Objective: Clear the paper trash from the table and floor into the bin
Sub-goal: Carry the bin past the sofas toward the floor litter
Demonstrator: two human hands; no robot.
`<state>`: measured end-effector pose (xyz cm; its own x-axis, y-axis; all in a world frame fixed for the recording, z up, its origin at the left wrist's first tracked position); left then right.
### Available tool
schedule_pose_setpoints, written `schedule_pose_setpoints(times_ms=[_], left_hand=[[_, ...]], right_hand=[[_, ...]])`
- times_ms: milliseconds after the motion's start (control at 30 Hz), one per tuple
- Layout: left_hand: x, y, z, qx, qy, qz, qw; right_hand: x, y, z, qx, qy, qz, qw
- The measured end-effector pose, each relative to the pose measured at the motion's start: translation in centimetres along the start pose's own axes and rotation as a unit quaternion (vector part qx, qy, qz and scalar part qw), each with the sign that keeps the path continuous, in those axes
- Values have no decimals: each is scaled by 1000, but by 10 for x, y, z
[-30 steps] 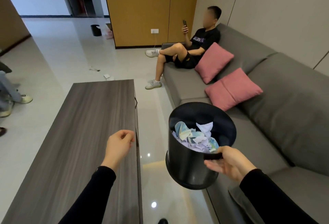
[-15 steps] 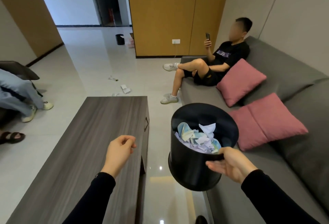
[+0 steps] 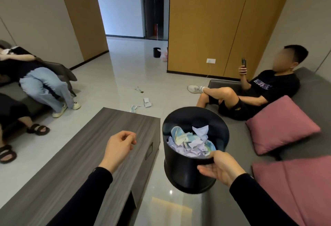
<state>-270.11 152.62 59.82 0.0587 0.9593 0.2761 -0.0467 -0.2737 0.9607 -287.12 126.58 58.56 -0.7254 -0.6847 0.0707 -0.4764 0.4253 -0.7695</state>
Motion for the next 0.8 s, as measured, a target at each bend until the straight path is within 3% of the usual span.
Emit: schedule_pose_setpoints(times_ms=[367,800], left_hand=[[-56,-11,107,22,23,3,1000],[-130,0,338,39,-20,-4,999]], right_hand=[[-42,-65,118,-55,-5,-9,998],[-135,-213,261,-45,10,18,999]])
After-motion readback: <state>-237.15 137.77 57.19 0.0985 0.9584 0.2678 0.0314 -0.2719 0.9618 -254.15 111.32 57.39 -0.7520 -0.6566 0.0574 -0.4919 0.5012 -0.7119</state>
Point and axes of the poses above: each hand's wrist, its own z-axis towards the middle knuckle, its own x-axis out of the back of the hand, y = z × x, the point moved 4 cm from there along z, towards the middle knuckle, and after that the axes turned 7 degrees about y, right-handed, at the moved point
